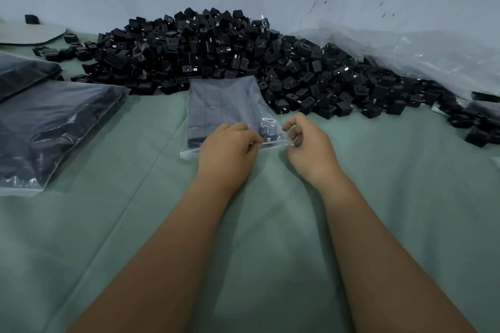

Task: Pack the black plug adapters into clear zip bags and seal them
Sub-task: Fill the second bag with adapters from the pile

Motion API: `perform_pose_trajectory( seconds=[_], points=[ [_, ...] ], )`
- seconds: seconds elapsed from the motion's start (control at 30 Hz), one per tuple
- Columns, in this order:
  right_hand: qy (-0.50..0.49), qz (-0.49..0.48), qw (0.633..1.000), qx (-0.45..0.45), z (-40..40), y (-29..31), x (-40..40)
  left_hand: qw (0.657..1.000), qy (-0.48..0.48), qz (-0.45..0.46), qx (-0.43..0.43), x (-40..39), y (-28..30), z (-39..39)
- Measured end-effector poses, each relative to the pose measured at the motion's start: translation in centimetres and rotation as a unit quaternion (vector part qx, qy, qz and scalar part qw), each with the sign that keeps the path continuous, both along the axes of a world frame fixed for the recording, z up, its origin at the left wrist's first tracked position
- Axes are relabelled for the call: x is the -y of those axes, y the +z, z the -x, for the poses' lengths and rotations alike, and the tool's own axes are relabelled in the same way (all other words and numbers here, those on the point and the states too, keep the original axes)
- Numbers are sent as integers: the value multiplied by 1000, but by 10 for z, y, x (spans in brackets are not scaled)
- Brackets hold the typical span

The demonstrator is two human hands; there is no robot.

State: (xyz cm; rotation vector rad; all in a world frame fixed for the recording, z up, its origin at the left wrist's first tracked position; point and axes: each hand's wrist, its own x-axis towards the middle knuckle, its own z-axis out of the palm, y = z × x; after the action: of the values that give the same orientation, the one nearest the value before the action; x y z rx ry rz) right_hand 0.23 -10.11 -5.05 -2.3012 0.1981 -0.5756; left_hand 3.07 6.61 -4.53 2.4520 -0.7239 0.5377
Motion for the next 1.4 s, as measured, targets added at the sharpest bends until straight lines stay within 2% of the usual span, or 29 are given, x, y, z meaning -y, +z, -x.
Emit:
perform_pose_trajectory(
  seconds=[0.1,0.2,0.33,0.43,0.5,0.67,0.77,0.83,0.9,1.0,1.07,1.2,1.4],
  points=[
    [-6,10,999,35,-1,-2,3,1000,4,10,7,0,0,0],
    [-5,7,999,40,0,-3,3,999,8,-28,16,1,1,1],
    [-22,-88,995,28,-2,-3,3,995,0,-98,24,7,2,1],
    [-84,-163,982,51,-11,-1,13,996,-27,-70,53,17,6,8],
    [-130,-174,974,58,-22,2,25,994,-55,-56,80,26,4,16],
    [-141,-129,981,-25,-56,6,55,992,-93,-59,60,32,-3,15],
    [-168,-24,978,-121,-74,7,67,992,-93,-71,36,31,-5,10],
    [-200,56,970,-127,-81,3,68,992,-101,-67,32,31,-5,10],
    [-204,72,972,-95,-84,-1,66,992,-109,-55,38,30,-4,10],
    [-169,29,984,-44,-81,-4,64,992,-115,-34,41,29,-1,12],
    [-142,-49,989,4,-76,-2,63,993,-114,-19,38,29,2,14],
    [-123,-175,973,83,-64,3,57,994,-99,-29,32,25,6,16],
    [-166,-262,940,143,-37,8,34,997,-57,-40,14,21,7,18]
  ],
)
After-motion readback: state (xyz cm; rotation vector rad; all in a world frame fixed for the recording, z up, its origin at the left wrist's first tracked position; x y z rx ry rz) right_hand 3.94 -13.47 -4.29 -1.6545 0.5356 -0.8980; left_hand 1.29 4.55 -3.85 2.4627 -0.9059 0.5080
